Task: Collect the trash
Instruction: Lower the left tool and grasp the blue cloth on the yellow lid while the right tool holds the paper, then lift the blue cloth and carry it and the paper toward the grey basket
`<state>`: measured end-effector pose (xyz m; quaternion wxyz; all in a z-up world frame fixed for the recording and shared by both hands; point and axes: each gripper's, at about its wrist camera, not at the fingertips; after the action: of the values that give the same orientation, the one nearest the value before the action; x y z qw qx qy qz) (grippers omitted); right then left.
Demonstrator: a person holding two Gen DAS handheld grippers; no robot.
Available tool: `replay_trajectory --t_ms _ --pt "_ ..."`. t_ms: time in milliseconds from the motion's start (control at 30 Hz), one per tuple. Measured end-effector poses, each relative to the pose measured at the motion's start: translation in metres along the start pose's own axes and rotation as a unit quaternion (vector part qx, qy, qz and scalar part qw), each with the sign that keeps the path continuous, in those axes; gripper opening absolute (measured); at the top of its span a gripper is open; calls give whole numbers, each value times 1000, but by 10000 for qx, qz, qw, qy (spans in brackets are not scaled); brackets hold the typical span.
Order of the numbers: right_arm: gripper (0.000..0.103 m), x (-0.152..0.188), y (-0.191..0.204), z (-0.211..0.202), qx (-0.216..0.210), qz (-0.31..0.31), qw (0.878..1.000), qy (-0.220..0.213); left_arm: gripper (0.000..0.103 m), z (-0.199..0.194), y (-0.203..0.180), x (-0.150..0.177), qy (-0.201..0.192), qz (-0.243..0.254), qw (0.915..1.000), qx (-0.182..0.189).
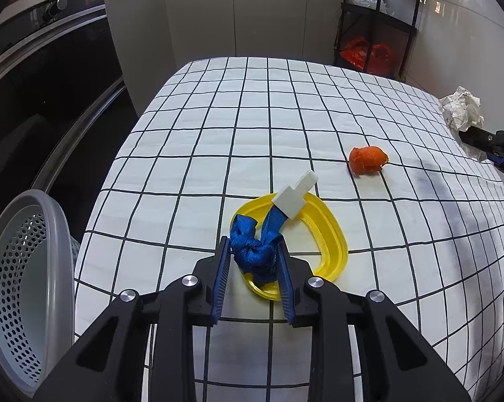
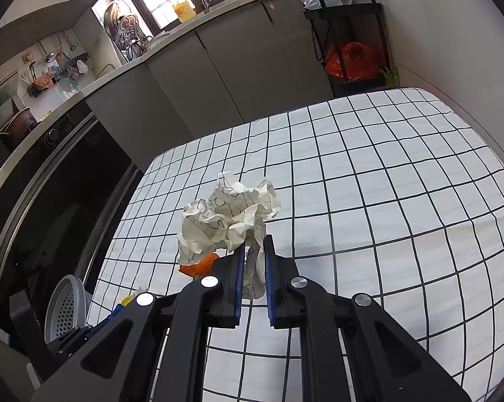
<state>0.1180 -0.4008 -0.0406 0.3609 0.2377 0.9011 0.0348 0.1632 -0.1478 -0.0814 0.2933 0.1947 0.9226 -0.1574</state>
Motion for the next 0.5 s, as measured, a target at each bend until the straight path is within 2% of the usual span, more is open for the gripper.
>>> replay_trajectory --t_ms 133,367,400,433,500 --pt "11 0 0 0 -3 2 10000 -5 42 -4 -2 -1 -64 59 9999 -66" --pt "11 1 0 -1 -10 6 10000 -10 42 -11 -5 0 -197 147 9996 -117" --pt "11 1 0 -1 -13 2 10000 -6 41 -12 -5 -1 -210 149 9996 -111" --pt "11 1 0 -1 -10 4 10000 -6 33 -13 -6 -1 -226 151 9996 -94" --pt "11 1 0 -1 -16 7 10000 -4 27 -14 -7 -1 -233 167 9995 -93"
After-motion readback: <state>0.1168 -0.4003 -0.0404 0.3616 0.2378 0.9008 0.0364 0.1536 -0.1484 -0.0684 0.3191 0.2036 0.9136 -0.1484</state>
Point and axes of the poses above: each gripper's, at about its wrist camera, not at the fingertips, and z roughly the way its jaws point, y to its left, x to its underside, and after that the axes turned 14 degrees about x, right-handed
